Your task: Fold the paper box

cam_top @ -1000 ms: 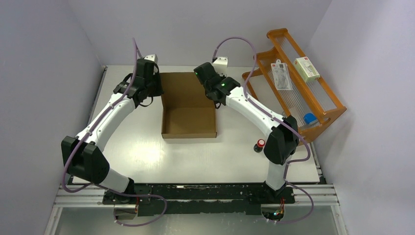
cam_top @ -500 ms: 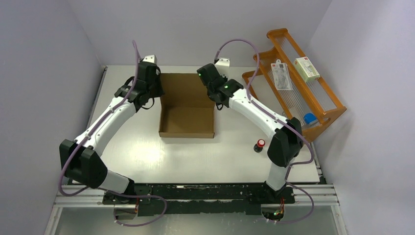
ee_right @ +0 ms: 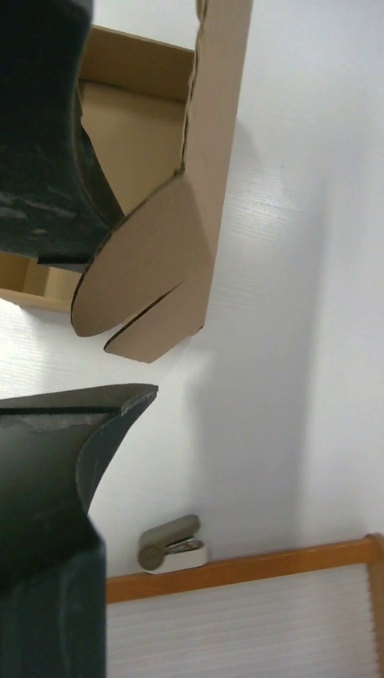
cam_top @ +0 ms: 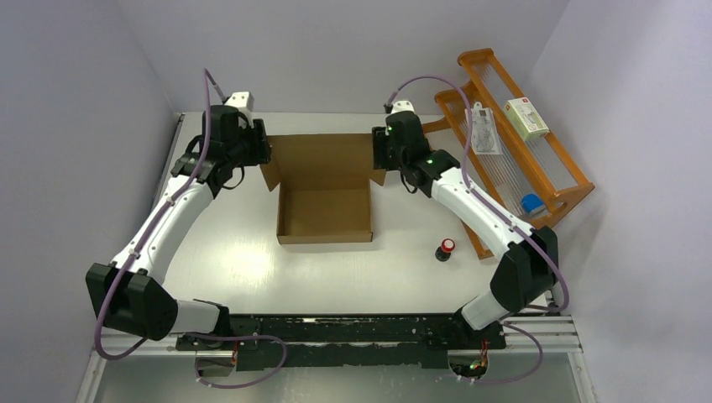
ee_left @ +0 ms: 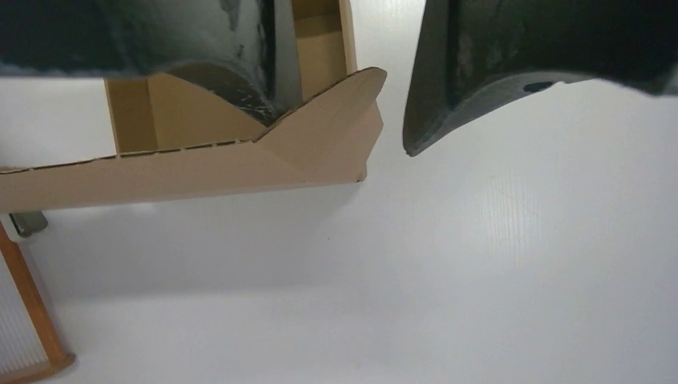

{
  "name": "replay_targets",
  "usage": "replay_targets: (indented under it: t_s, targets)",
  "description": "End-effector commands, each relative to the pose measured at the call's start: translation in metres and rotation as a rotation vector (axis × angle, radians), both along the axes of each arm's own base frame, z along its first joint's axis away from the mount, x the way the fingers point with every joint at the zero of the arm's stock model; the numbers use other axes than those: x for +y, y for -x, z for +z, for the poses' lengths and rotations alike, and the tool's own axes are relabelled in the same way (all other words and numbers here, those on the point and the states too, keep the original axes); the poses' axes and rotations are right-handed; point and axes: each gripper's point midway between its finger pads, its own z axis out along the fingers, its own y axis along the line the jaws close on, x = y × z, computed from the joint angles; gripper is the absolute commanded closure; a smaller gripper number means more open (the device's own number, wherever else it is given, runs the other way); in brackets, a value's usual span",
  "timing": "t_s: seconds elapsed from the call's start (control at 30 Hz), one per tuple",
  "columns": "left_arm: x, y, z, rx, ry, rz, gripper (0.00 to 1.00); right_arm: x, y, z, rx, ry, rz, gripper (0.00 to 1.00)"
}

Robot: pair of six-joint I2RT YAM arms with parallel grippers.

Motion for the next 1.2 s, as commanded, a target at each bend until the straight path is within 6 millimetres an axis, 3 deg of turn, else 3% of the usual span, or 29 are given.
replay_targets:
  t_s: [0.0, 0.33, 0.5, 0.83, 1.03, 1.17]
  targets:
    - [-0.004, 0.016, 0.0, 0.001, -0.018, -0.122, 0.43, 0.003, 0.006, 0.018, -0.095, 0.021, 0.167, 0.44]
    - [0.023, 0.04, -0.033, 0.034, -0.048, -0.188, 0.37, -0.003, 0.022, -0.008, -0.125, -0.038, 0.295, 0.43]
    - [0.026, 0.033, -0.041, 0.009, -0.003, -0.214, 0.38, -0.006, 0.017, -0.014, -0.182, -0.047, 0.297, 0.49]
    - [0.007, 0.028, -0.037, -0.046, 0.108, -0.337, 0.43, -0.004, 0.021, -0.012, -0.254, -0.084, 0.331, 0.6]
    - [-0.003, 0.023, -0.039, -0.041, 0.174, -0.361, 0.49, 0.001, 0.022, -0.014, -0.253, -0.103, 0.348, 0.75]
    - [-0.003, 0.02, -0.04, -0.034, 0.193, -0.345, 0.52, 0.001, 0.022, -0.017, -0.25, -0.104, 0.351, 0.79]
